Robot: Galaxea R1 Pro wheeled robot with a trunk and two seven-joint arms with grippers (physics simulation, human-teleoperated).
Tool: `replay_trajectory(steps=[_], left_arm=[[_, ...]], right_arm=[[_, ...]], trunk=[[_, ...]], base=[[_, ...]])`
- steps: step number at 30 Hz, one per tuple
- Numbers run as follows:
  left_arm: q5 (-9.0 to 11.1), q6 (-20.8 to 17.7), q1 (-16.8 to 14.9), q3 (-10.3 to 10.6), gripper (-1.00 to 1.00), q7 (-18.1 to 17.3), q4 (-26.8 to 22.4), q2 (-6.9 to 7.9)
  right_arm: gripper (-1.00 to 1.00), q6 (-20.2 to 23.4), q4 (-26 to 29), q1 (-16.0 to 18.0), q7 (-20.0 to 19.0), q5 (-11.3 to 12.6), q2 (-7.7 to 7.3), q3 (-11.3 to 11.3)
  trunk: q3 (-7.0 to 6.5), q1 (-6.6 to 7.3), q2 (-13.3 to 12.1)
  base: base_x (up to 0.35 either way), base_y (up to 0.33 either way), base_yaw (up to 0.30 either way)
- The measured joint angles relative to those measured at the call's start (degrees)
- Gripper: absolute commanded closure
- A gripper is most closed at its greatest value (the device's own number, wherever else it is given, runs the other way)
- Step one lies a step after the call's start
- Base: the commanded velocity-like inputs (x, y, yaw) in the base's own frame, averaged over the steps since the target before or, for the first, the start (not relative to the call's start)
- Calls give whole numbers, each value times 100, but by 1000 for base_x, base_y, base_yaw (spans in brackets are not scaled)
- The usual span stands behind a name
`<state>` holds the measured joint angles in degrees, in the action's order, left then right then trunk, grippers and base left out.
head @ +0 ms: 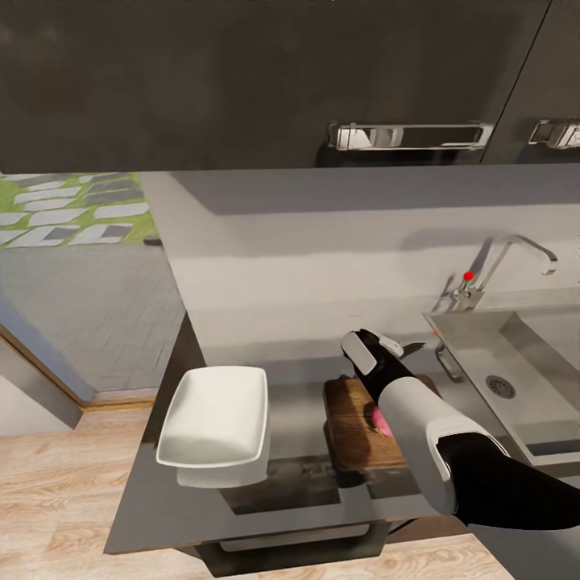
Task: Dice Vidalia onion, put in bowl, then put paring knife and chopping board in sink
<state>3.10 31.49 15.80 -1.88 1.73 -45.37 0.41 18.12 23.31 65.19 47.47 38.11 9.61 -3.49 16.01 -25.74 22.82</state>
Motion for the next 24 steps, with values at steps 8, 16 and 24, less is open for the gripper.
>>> replay_trajectory(steps=[8,16,24], left_arm=[[-13,0,0,0,-100,1,94,0],[-7,1,0,0,-100,1,103,0],[-6,0,-1,1,-100,1,101,0]], right_arm=[[100,2,31,-1,-2,28,27,7],[100,3,57,-1,-10,27,36,6],[100,-3,81,-2,-5,46,38,-16]], trunk=[[-71,0,0],[-144,0,0],[-217,0,-1]], base=[[0,0,-71],[0,0,-24],[0,0,0]])
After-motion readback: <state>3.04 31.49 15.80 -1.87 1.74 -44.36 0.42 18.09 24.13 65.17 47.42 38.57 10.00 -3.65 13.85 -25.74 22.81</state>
